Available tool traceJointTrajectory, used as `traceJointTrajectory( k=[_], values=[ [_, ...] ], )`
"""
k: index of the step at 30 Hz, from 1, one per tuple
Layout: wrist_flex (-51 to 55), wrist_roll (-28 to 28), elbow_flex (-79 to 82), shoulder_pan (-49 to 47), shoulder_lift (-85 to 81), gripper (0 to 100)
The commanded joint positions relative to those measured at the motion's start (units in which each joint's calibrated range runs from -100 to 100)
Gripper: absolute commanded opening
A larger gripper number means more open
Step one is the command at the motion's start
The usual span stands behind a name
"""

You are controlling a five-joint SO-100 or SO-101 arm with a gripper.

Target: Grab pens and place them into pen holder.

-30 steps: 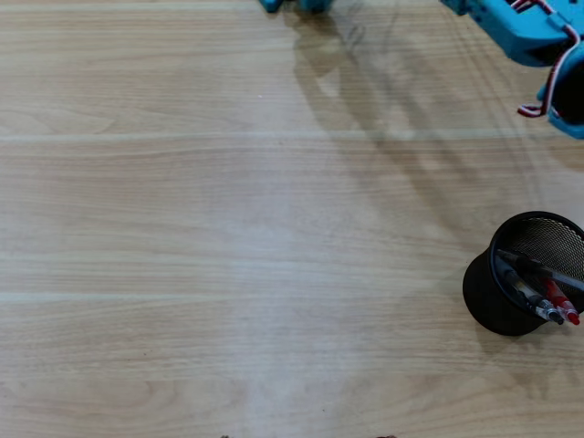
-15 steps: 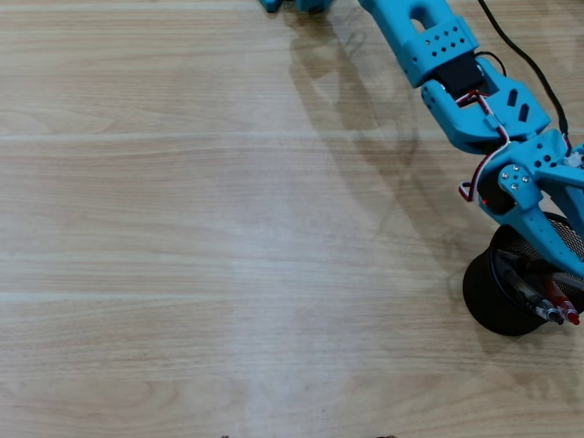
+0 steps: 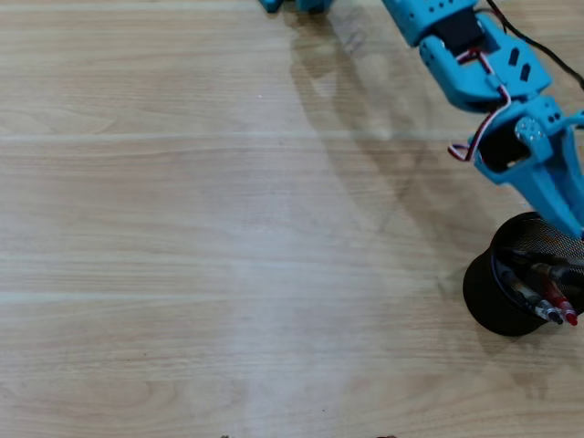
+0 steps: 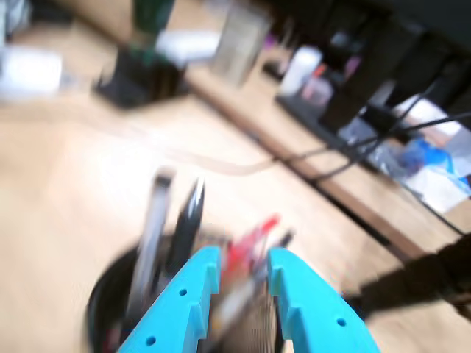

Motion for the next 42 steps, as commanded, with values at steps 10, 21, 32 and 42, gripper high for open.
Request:
traceJointTrajectory(
  k=[10, 21, 32, 42],
  values=[
    [54.1, 22.8, 81.7, 21.1, -82.4, 10],
    [66.3, 23.2, 102.6, 17.4, -117.0, 2],
    [66.4, 22.9, 102.7, 16.7, -118.2, 2],
    [66.4, 22.9, 102.7, 16.7, -118.2, 2]
  ],
)
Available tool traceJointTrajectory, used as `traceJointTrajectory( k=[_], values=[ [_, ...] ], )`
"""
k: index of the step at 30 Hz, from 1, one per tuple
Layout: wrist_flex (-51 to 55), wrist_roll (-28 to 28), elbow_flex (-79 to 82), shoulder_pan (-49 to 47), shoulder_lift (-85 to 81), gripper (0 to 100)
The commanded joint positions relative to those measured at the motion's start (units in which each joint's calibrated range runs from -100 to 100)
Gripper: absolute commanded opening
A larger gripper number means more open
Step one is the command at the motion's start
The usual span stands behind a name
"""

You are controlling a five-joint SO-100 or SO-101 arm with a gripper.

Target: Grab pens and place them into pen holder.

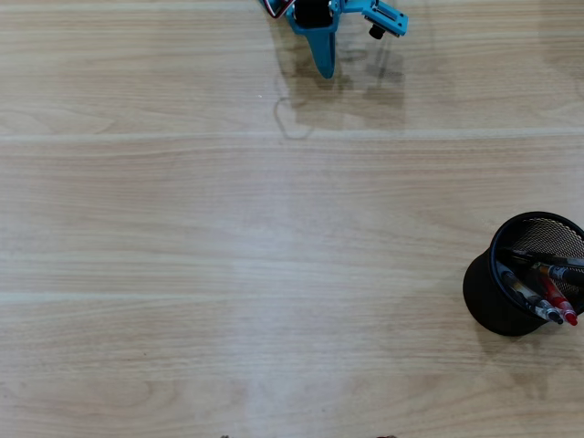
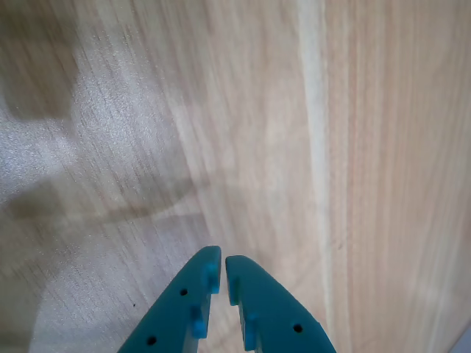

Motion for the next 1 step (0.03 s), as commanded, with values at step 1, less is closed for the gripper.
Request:
traceJointTrajectory(
  k=[1],
  values=[
    [2.8, 0.2, 0.1, 0.2, -0.5, 2]
  ],
)
